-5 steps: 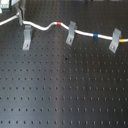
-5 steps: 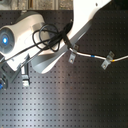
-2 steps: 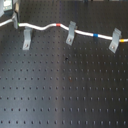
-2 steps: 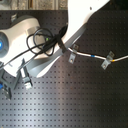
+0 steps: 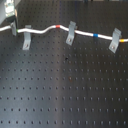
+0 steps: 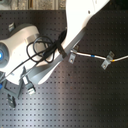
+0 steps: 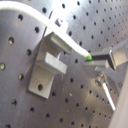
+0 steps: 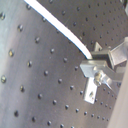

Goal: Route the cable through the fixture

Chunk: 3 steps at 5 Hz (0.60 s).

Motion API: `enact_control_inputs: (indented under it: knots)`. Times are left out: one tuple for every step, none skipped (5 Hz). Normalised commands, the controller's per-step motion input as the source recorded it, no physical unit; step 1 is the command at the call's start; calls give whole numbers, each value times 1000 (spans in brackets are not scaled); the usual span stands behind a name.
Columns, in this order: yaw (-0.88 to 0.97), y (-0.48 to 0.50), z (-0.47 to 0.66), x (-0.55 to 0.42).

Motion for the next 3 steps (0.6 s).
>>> enact_control_inputs:
  knots:
    - [-429, -318, 45, -216]
    - [-360, -185, 4, -166]
    - [-151, 8, 1, -55]
